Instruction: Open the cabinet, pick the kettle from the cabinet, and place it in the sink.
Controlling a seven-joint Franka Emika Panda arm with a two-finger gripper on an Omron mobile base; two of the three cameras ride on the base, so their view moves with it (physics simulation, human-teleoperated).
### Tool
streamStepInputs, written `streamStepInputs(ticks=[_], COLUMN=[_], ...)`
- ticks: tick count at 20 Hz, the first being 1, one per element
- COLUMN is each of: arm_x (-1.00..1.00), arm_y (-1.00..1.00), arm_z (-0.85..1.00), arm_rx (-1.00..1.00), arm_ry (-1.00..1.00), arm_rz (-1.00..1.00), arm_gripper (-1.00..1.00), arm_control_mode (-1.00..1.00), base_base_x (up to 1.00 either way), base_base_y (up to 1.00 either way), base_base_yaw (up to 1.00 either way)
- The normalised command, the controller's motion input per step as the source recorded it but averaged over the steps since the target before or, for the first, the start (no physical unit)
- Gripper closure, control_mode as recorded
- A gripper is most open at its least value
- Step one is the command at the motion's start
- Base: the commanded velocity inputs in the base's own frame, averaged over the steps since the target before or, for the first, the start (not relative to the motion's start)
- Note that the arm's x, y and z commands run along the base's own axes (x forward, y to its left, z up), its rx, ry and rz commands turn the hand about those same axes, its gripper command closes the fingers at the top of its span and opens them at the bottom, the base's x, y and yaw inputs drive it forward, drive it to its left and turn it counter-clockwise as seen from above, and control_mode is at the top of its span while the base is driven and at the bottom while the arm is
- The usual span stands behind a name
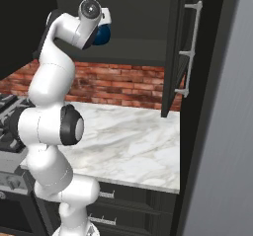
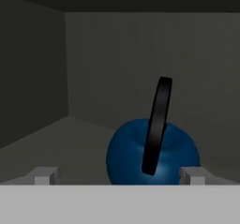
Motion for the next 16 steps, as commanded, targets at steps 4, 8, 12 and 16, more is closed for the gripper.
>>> streamStepInputs(ticks=[4, 8, 12, 16], arm_x=[0.29, 0.22, 0.15, 0.10], arm_y=[0.00, 0.00, 0.00, 0.00], arm_z=[-0.01, -0.02, -0.03, -0.03], arm_rx=[0.00, 0.00, 0.00, 0.00], arm_ry=[0.00, 0.00, 0.00, -0.02], arm_rz=[0.00, 0.00, 0.00, 0.00], arm_gripper=[-1.00, -1.00, -1.00, -1.00], arm_control_mode=[-1.00, -1.00, -1.00, -1.00], base_base_x=[0.00, 0.00, 0.00, 0.00], base_base_y=[0.00, 0.00, 0.00, 0.00], base_base_yaw=[0.00, 0.00, 0.00, 0.00])
